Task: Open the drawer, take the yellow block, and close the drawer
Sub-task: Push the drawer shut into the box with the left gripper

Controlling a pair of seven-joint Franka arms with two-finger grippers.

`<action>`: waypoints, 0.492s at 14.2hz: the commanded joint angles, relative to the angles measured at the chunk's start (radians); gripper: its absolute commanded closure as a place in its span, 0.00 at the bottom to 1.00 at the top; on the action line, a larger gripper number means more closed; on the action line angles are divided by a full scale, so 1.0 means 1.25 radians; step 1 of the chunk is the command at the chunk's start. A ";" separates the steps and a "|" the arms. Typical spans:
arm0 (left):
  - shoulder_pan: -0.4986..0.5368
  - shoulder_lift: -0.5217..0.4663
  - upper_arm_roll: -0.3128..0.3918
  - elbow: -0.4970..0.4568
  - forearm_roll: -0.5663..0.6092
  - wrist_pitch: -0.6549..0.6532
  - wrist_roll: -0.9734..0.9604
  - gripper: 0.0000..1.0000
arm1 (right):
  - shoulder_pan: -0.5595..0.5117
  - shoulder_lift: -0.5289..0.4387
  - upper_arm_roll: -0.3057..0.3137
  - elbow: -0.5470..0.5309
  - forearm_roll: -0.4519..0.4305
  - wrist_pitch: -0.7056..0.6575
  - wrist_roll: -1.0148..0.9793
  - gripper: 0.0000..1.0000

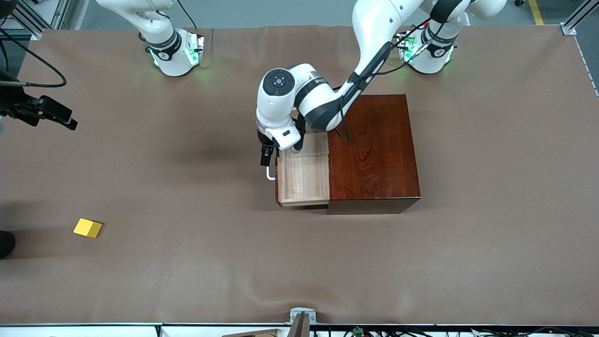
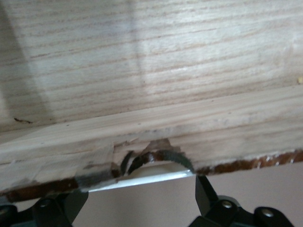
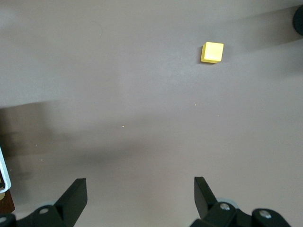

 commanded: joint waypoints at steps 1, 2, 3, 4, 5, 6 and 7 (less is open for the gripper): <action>0.000 -0.002 0.029 0.021 -0.007 -0.024 -0.048 0.00 | 0.006 -0.003 -0.004 0.005 -0.010 0.000 0.000 0.00; 0.000 -0.003 0.033 0.022 -0.008 -0.041 -0.056 0.00 | 0.005 -0.004 -0.004 0.005 -0.010 0.000 -0.001 0.00; 0.003 -0.004 0.033 0.022 -0.008 -0.059 -0.058 0.00 | 0.005 -0.003 -0.004 0.005 -0.010 0.000 -0.001 0.00; 0.003 -0.005 0.034 0.022 -0.008 -0.080 -0.058 0.00 | 0.005 -0.004 -0.004 0.007 -0.013 0.000 -0.001 0.00; 0.003 -0.009 0.037 0.022 -0.007 -0.102 -0.058 0.00 | 0.005 -0.004 -0.004 0.007 -0.013 0.000 -0.003 0.00; 0.004 -0.010 0.038 0.022 -0.007 -0.118 -0.058 0.00 | 0.005 -0.004 -0.004 0.008 -0.015 0.000 -0.020 0.00; 0.010 -0.010 0.038 0.022 -0.007 -0.131 -0.058 0.00 | 0.003 -0.003 -0.004 0.010 -0.018 0.000 -0.049 0.00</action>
